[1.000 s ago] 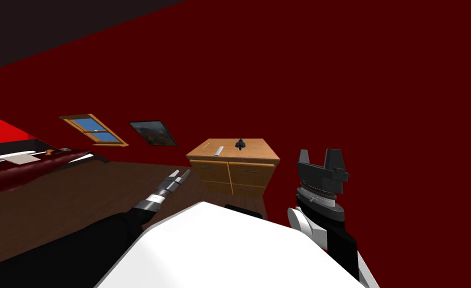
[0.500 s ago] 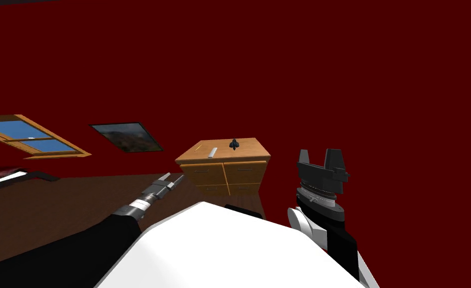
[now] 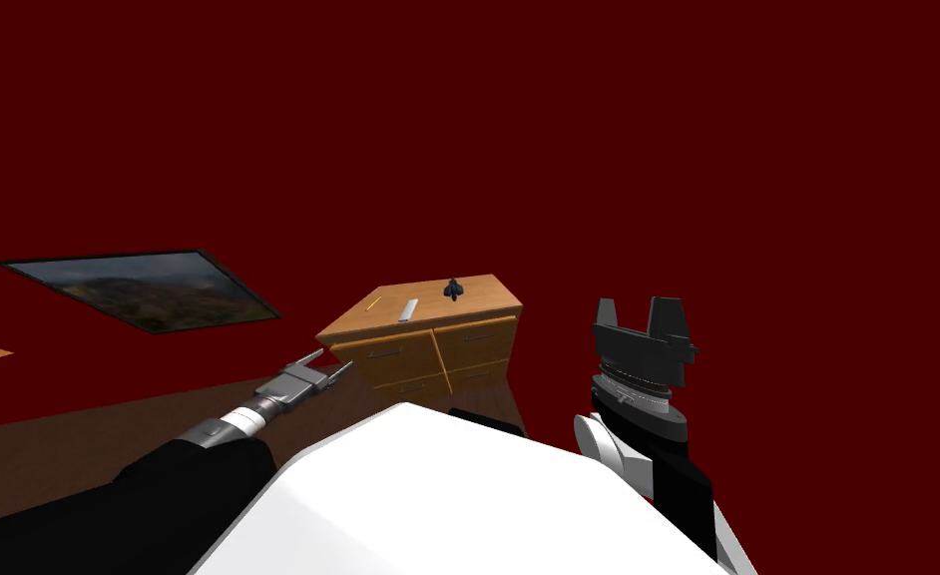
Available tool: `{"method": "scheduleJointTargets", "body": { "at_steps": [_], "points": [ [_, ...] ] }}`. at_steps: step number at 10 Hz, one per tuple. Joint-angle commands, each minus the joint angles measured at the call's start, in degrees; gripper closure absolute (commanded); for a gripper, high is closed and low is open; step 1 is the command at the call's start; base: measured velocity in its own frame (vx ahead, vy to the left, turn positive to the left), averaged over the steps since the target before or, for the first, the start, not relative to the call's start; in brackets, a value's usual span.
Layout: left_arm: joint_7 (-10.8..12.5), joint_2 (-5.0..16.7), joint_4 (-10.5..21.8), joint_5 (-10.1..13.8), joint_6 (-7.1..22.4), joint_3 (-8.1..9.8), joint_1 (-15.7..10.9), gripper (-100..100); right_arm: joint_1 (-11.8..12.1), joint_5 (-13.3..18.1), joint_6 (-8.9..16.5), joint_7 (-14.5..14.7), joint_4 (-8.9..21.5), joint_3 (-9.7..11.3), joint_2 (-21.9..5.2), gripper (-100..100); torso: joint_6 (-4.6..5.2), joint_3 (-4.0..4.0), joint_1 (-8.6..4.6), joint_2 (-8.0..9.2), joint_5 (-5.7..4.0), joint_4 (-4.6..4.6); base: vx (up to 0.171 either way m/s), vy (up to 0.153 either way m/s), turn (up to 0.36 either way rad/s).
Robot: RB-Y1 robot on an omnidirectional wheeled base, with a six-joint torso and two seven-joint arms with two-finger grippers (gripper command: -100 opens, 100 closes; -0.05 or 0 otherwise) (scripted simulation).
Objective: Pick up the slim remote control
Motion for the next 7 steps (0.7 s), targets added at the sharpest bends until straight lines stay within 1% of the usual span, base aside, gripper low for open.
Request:
{"method": "scheduleJointTargets", "body": {
  "at_steps": [1,2,3,4,5,6,7],
  "points": [
    [-1.19,1.08,0.36,-0.78,-0.38,1.41,2.16,-100,0.0,0.0,0.0,0.0,0.0,0.0,0.0,0,0.0,0.0,0.0,0.0,0.0,0.0,-0.005,0.028,-0.215],
    [-3.45,3.09,0.94,-2.59,-0.9,3.58,4.21,-100,0.01,0.0,0.0,0.0,0.0,-0.01,0.0,0,-0.08,0.0,0.01,0.0,0.01,0.01,-0.004,0.035,-0.366],
    [-3.45,3.09,0.94,-2.59,-0.9,3.58,5.16,-100,0.0,0.0,0.0,0.0,0.0,0.0,0.0,0,-0.01,-0.01,0.06,-0.01,0.01,0.0,-0.005,0.039,-0.208],
    [-5.74,5.1,1.54,-4.35,-1.49,5.67,7.1,-100,0.01,0.0,0.0,0.0,0.0,-0.01,0.0,0,-0.08,0.0,0.05,-0.02,0.02,0.0,0.001,0.037,-0.336],
    [-5.74,5.1,1.54,-4.35,-1.49,5.67,8.15,-100,0.01,0.0,0.0,0.0,0.0,0.0,0.0,0,-0.02,-0.02,0.07,-0.04,0.02,-0.01,0.001,0.038,-0.231],
    [-8.05,7.12,2.18,-6.06,-2.15,7.66,10.24,-100,0.02,0.0,0.0,0.0,0.0,-0.01,0.0,0,-0.08,-0.02,0.05,-0.05,0.02,0.0,0.001,0.04,-0.285],
    [-8.05,7.12,2.18,-6.06,-2.15,7.66,11.11,-100,0.01,0.0,0.0,0.0,0.0,-0.01,0.0,0,-0.04,-0.03,0.07,-0.06,0.02,-0.01,-0.002,0.039,-0.258]
  ]
}}
